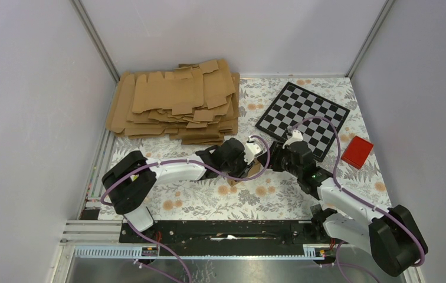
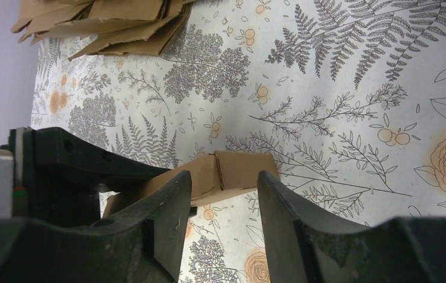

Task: Fold the paper box

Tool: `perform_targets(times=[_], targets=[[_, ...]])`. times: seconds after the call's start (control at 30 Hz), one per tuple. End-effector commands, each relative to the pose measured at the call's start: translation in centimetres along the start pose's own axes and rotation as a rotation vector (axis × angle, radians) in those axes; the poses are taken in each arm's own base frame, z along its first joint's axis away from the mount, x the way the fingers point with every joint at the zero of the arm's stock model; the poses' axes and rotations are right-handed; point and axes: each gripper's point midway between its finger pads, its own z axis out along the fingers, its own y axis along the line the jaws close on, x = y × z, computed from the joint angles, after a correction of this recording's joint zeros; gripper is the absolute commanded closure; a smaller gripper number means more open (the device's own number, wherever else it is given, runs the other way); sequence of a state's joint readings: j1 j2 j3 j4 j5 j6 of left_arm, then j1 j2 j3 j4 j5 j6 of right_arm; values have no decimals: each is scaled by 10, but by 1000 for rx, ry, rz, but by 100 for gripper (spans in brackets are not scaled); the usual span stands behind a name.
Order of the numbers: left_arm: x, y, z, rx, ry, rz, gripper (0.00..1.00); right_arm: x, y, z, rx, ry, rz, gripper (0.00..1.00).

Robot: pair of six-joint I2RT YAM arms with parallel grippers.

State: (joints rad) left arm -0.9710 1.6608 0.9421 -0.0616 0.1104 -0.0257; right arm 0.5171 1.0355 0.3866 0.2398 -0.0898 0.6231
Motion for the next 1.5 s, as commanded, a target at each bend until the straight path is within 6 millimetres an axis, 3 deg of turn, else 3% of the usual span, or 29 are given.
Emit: perform_targets(times=[0.0, 0.1, 0.23, 0.37, 0.53, 0.77, 0.83, 0.87, 0.9, 0.93, 0.97, 1.17, 1.27, 1.33, 1.47], targets=[[2, 3, 5, -12, 20, 4, 78, -18, 9, -1, -6, -30, 6, 50], [2, 3, 4, -12, 19, 5, 78, -5, -6, 5, 40, 5, 12, 54], [2, 3, 4, -11, 19, 7, 78, 19, -26, 8, 92, 65, 17, 67], [2, 3, 4, -12, 20, 6, 78, 31, -34, 7, 106, 94, 8, 71], [1, 3, 4, -11, 17, 6, 78, 13, -26, 4, 101, 57, -6, 79], [1, 3, 4, -8, 18, 6, 78, -37, 16, -5, 23, -29, -52, 76], [1, 3, 4, -8, 18, 6, 78, -44, 26, -7, -6, -40, -42, 76], [1, 3, 4, -8, 17, 6, 78, -44, 29, -7, -17, -36, -34, 77], [1, 2, 4, -7, 17, 6, 78, -43, 29, -6, -16, -30, -16, 84], [1, 2, 4, -6, 17, 7, 78, -40, 27, -4, -8, -21, 6, 97], [1, 2, 4, -7, 18, 6, 78, -35, 24, -1, -3, -7, 26, 100], [2, 2, 5, -4, 22, 4, 78, 16, 2, 11, 25, 161, 75, 100], [2, 2, 4, -3, 21, 4, 78, 30, -15, 10, 76, 174, 90, 100], [2, 2, 4, -4, 20, 4, 78, 26, -16, 8, 83, 150, 89, 100], [1, 2, 4, -7, 18, 4, 79, 0, 4, 5, 39, 102, 70, 100]])
